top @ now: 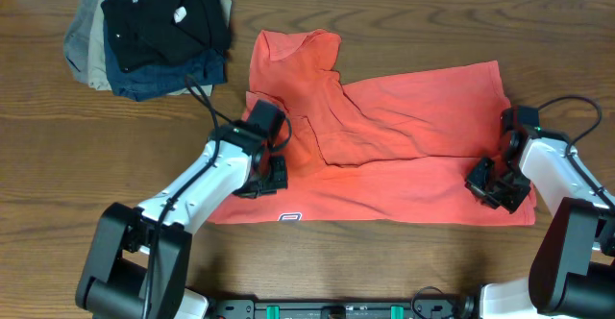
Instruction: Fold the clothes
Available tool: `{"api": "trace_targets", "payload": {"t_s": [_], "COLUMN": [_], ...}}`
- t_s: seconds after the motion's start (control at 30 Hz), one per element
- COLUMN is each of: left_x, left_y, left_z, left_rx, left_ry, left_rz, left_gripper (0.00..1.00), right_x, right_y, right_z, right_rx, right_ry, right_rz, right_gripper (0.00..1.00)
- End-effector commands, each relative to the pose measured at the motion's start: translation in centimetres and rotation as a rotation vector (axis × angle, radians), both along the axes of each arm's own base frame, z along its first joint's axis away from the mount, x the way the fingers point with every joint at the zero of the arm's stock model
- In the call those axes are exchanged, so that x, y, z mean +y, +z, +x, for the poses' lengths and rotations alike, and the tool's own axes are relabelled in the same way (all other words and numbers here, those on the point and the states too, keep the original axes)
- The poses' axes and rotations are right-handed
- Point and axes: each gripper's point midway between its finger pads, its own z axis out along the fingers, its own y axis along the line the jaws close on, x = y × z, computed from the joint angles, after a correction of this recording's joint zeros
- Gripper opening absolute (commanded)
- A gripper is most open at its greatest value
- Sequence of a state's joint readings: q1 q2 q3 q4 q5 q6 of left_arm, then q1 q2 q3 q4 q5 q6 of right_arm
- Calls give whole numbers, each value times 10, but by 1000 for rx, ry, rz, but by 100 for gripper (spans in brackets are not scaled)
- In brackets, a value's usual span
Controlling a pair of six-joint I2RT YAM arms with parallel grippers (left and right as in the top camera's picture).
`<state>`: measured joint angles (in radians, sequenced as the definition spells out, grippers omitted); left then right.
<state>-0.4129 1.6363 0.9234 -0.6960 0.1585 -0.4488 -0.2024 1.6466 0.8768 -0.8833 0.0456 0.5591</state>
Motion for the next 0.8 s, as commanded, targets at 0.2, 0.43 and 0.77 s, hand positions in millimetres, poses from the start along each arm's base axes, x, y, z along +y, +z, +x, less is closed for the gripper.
{"api": "trace_targets", "payload": {"t_s": [0.2,0.43,0.77], "left_x": [18,34,45], "left_y": [-36,-45,-12], "left_z": [-44,-80,-106], "left_rx": [125,239,284], "left_ry": [82,190,276], "left_rz": [38,99,128], "left_gripper": [7,6,6], "right_x": [-9,-23,-36], "right_y": [-3,0,3], "right_z": [-24,-44,-62], "right_rx": [71,141,187], "right_ry": [-94,-176,-262], "right_rz": [1,-18,-14], "right_gripper": [1,2,1]}}
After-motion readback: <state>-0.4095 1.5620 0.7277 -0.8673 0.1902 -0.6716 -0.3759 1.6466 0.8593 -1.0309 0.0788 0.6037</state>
